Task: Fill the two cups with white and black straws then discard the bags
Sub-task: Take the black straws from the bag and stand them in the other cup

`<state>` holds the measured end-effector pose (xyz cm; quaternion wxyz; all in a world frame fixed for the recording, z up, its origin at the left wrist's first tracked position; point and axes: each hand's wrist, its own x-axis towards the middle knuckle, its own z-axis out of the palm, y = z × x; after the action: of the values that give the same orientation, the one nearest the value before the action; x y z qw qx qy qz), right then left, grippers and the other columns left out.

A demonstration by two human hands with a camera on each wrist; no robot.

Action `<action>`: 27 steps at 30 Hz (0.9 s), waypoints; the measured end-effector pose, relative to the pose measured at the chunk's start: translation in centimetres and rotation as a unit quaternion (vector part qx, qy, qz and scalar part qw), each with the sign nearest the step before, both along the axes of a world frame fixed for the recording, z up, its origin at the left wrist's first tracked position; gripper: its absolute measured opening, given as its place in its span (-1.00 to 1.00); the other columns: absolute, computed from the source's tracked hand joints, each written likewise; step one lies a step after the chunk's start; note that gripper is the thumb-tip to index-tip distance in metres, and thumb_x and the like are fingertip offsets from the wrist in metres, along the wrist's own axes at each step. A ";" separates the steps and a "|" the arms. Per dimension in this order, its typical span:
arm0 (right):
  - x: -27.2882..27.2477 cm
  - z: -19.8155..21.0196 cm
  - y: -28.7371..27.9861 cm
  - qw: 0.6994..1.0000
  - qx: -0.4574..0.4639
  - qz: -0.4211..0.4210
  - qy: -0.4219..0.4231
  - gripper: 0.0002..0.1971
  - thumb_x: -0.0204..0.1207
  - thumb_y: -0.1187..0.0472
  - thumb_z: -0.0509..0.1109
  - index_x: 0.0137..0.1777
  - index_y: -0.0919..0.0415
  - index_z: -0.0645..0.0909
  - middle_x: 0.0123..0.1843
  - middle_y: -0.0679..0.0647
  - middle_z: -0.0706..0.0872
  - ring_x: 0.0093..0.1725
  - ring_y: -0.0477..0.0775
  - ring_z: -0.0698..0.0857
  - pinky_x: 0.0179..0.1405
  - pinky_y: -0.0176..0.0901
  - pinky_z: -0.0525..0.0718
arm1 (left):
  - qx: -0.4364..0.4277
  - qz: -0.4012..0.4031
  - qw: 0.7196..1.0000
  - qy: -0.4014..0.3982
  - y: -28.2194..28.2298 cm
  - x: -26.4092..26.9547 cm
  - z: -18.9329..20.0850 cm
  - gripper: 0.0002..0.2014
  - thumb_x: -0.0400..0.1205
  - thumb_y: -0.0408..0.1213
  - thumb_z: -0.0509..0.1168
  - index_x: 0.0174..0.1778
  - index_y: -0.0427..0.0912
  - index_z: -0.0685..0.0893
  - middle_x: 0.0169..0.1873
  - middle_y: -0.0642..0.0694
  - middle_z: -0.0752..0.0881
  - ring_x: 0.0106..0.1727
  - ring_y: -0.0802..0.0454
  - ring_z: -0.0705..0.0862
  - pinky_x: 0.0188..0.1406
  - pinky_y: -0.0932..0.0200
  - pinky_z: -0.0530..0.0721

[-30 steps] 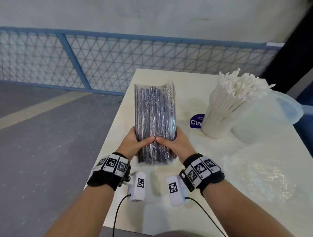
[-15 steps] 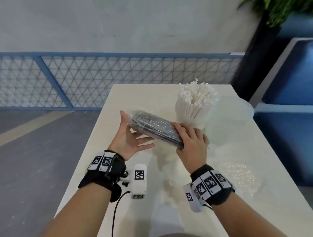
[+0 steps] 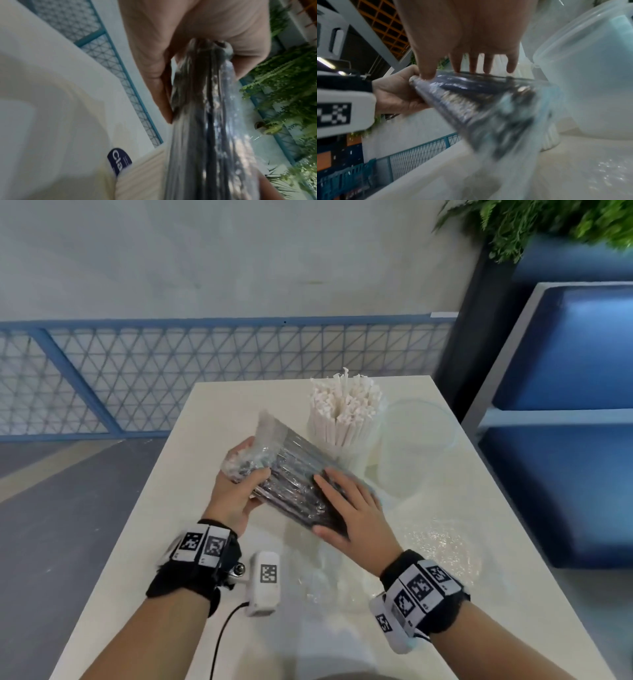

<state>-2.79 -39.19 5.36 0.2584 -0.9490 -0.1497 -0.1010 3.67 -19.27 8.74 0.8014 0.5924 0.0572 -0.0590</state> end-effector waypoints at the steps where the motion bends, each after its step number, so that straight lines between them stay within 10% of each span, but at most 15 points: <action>1: 0.2 0.3 -0.1 0.999 0.034 0.005 0.024 -0.28 0.46 -0.42 -0.03 0.60 -0.22 -0.02 0.65 -0.17 0.07 0.61 -0.03 0.10 0.56 0.14 0.19 | 0.003 -0.012 1.000 -0.018 0.3 0.1 0.3 -0.56 0.48 -0.55 0.33 0.27 -0.18 0.55 -0.31 0.07 0.79 -0.37 0.19 0.73 -0.41 0.26 0.70; 5: 1.1 2.6 -0.5 0.973 0.195 0.017 0.122 -0.16 0.46 -0.28 0.26 0.60 -0.26 -0.19 0.66 -0.09 0.15 0.58 -0.06 0.26 0.56 0.07 0.30 | -0.001 -0.072 0.996 -0.059 0.6 -0.5 1.5 -0.24 -0.14 -0.17 0.69 0.00 -0.12 0.61 -0.36 0.06 0.82 -0.31 0.13 0.76 -0.44 0.29 0.71; 10: 1.4 4.6 -1.1 0.930 0.335 0.006 0.149 -0.29 0.36 0.02 0.52 0.39 -0.25 0.17 0.19 -0.42 0.53 0.06 -0.62 0.55 0.03 -0.71 0.48 | -0.035 -0.099 0.991 -0.085 -0.7 -1.5 2.4 -0.24 -0.02 -0.13 0.70 0.11 -0.09 0.60 -0.16 0.09 0.83 -0.14 0.19 0.78 -0.26 0.26 0.74; 19: 0.7 5.5 -3.5 0.926 0.369 -0.069 -0.033 -0.33 0.36 -0.03 0.45 0.46 -0.07 0.28 0.31 -0.13 0.51 0.29 -0.20 0.53 0.25 -0.32 0.54 | 0.088 -0.129 0.980 -0.121 -6.3 -2.5 2.7 -0.56 0.31 -0.44 0.51 0.13 -0.23 0.69 -0.04 -0.05 0.82 0.06 0.00 0.78 -0.02 0.19 0.71; 22: 0.8 6.0 -4.3 0.916 0.338 -0.153 -0.152 -0.47 0.38 0.09 0.47 0.35 -0.02 0.41 0.13 -0.12 0.48 0.09 -0.27 0.52 0.08 -0.51 0.50 | 0.107 -0.133 0.979 -0.113 -8.2 -1.8 2.0 -0.55 0.34 -0.48 0.53 0.16 -0.27 0.68 0.00 -0.12 0.81 0.07 -0.03 0.77 0.06 0.06 0.71; 27: 0.8 7.1 -6.4 0.873 0.440 -0.185 -0.099 -0.79 0.47 0.24 0.45 0.08 0.05 0.59 -0.08 0.00 0.62 -0.13 -0.15 0.59 -0.13 -0.41 0.60 | 0.130 -0.149 0.976 -0.090 -10.4 -1.4 0.3 -0.54 0.31 -0.46 0.57 0.12 -0.20 0.69 0.00 -0.11 0.81 0.07 -0.03 0.77 0.19 -0.11 0.69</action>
<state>-1.98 -45.61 12.41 0.6100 -0.7325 0.0636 -0.2955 2.26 -29.63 9.07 0.7017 0.6962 -0.0973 -0.1162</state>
